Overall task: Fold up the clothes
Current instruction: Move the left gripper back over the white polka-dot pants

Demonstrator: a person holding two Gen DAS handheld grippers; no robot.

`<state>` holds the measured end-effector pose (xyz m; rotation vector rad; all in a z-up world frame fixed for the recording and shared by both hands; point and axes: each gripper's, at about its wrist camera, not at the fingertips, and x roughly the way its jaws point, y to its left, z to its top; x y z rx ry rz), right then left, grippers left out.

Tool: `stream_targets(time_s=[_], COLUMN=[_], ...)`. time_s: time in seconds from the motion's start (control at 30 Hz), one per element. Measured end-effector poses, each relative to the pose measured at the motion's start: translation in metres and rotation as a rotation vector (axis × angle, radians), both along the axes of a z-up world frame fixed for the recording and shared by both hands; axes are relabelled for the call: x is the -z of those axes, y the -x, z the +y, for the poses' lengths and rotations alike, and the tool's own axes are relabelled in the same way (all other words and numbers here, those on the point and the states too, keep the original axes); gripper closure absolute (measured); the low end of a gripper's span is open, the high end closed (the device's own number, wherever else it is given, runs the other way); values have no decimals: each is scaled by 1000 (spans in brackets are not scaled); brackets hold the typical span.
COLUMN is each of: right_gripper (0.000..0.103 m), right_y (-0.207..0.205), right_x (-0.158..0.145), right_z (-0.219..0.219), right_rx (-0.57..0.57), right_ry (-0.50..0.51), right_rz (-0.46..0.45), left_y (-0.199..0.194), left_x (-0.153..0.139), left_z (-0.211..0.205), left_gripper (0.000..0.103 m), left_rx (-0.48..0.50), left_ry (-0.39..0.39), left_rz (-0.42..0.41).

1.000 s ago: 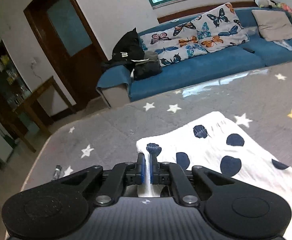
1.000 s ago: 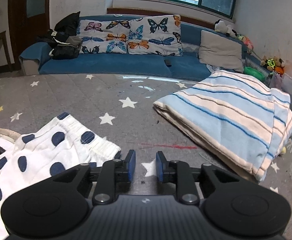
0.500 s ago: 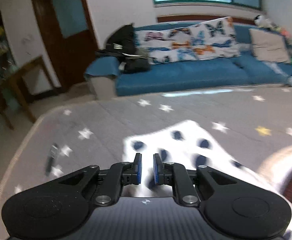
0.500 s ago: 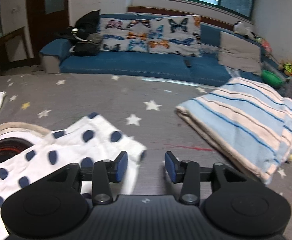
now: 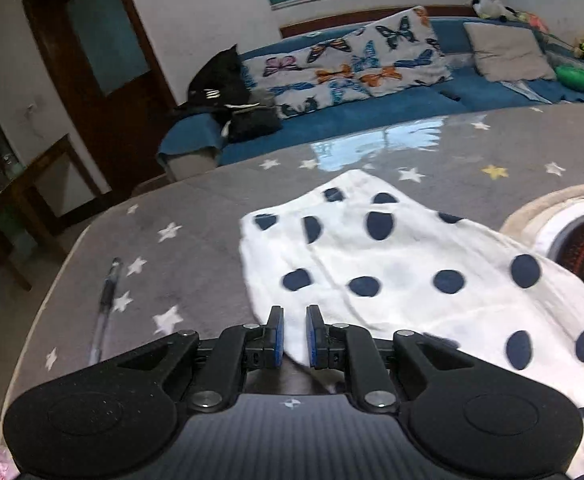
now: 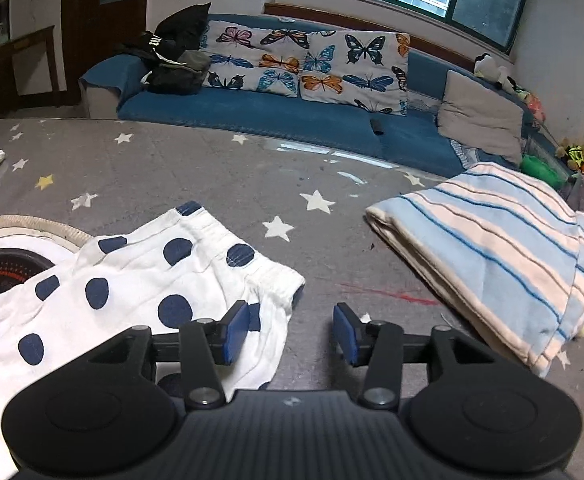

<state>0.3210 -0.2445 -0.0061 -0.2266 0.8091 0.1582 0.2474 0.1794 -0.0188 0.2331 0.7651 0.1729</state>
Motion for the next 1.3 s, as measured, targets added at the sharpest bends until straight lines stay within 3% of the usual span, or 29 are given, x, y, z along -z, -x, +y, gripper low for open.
stream_targets(time_s=[0.17, 0.23, 0.43, 0.73, 1.0, 1.3], right_gripper=[54, 51, 45, 43, 41, 40], right_y=[16, 28, 74, 134, 167, 173], right_x=[-11, -15, -24, -16, -1, -1], right_z=[3, 9, 29, 59, 74, 64], right_rx=[-34, -68, -166, -245, -286, -261], right_ry=[-22, -18, -14, -45, -37, -75], right_rz=[14, 17, 24, 53, 58, 62], left_y=[13, 22, 55, 104, 119, 126], left_x=[-7, -11, -17, -8, -6, -11], left_z=[12, 12, 9, -6, -6, 1], left_gripper=[79, 70, 58, 57, 58, 57], left_rx=[-51, -57, -60, -45, -72, -76], left_ry=[62, 79, 143, 169, 117, 239], left_rz=[-3, -6, -1, 24, 0, -18])
